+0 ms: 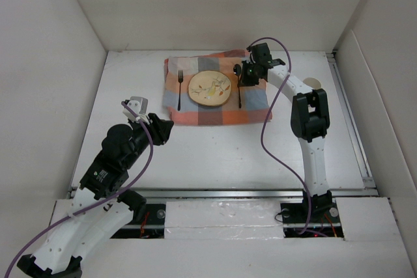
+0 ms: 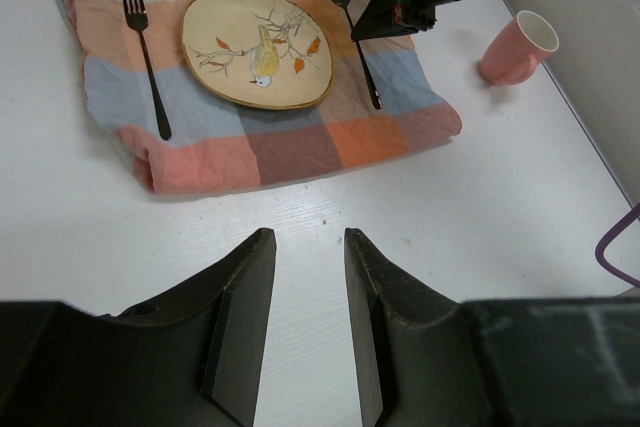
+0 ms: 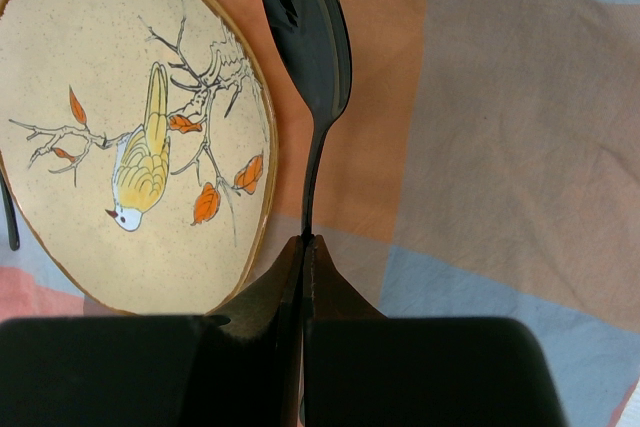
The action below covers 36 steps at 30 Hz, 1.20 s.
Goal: Set the dinner table for one person
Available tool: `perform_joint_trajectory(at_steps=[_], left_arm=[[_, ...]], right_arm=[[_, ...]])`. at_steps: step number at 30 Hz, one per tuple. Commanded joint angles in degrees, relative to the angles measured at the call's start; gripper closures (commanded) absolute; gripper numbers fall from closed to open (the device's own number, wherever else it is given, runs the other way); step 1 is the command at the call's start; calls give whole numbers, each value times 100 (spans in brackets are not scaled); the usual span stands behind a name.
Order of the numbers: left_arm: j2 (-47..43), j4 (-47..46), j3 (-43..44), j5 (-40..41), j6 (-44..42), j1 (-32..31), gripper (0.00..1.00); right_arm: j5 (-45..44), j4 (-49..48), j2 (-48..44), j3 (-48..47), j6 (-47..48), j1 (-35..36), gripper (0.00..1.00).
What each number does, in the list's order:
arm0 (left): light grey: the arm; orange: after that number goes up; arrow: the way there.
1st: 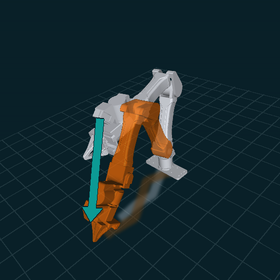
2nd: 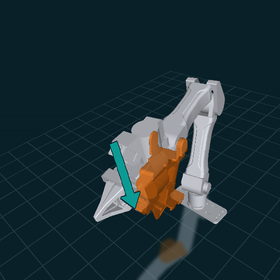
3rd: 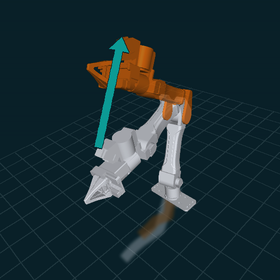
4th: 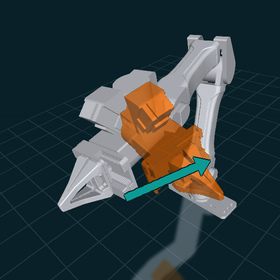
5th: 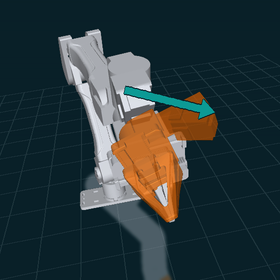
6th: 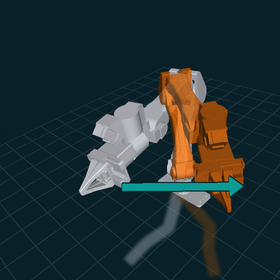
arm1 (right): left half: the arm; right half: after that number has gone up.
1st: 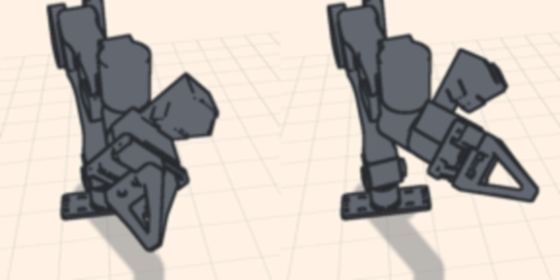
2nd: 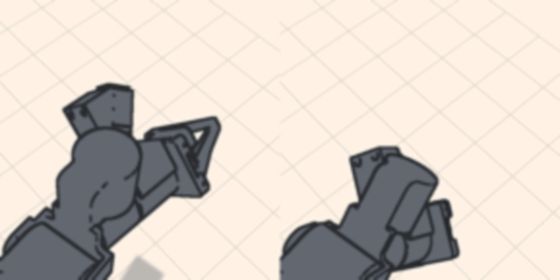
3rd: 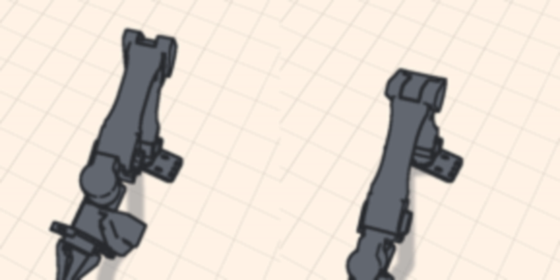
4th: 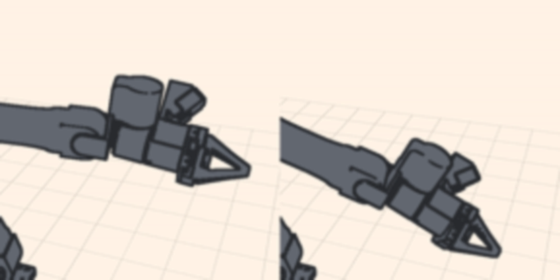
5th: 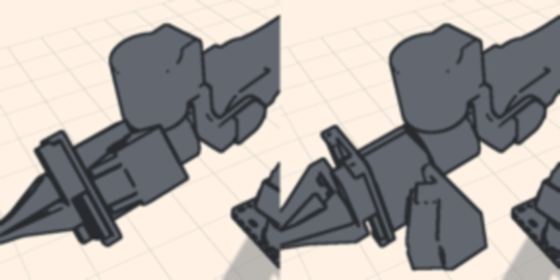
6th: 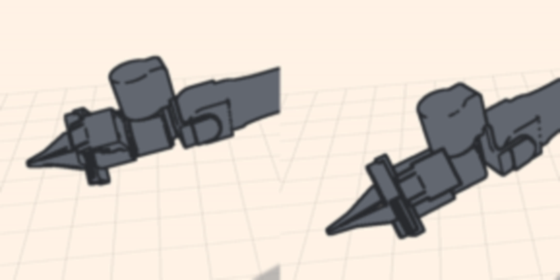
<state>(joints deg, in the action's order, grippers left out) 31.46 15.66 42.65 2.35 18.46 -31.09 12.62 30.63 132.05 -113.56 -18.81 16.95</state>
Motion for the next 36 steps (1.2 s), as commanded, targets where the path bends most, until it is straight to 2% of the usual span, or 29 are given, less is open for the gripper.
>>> perform_joint_trajectory(at_steps=[1, 22, 24, 25, 27, 32, 36], left_arm=[[27, -283, 85, 11, -70, 15, 69], [132, -265, 85, -15, -97, 15, 69], [149, -257, 85, -7, -88, 15, 69], [150, -256, 94, -15, -97, 15, 69], [167, -265, 94, -15, -97, 15, 69], [167, -257, 94, -42, -105, 15, 69], [150, -256, 94, -50, -106, 15, 68]], right_arm=[[126, -110, 93, -325, 9, -25, 100], [188, -277, 550, -597, -149, -78, 99], [188, -277, 533, -554, -149, -78, 92], [162, -286, 498, -501, -141, -78, 79], [162, -303, 445, -448, -149, -130, 76], [135, -312, 181, -316, -132, -131, 61], [4, -216, -240, -176, -27, -131, 58]])
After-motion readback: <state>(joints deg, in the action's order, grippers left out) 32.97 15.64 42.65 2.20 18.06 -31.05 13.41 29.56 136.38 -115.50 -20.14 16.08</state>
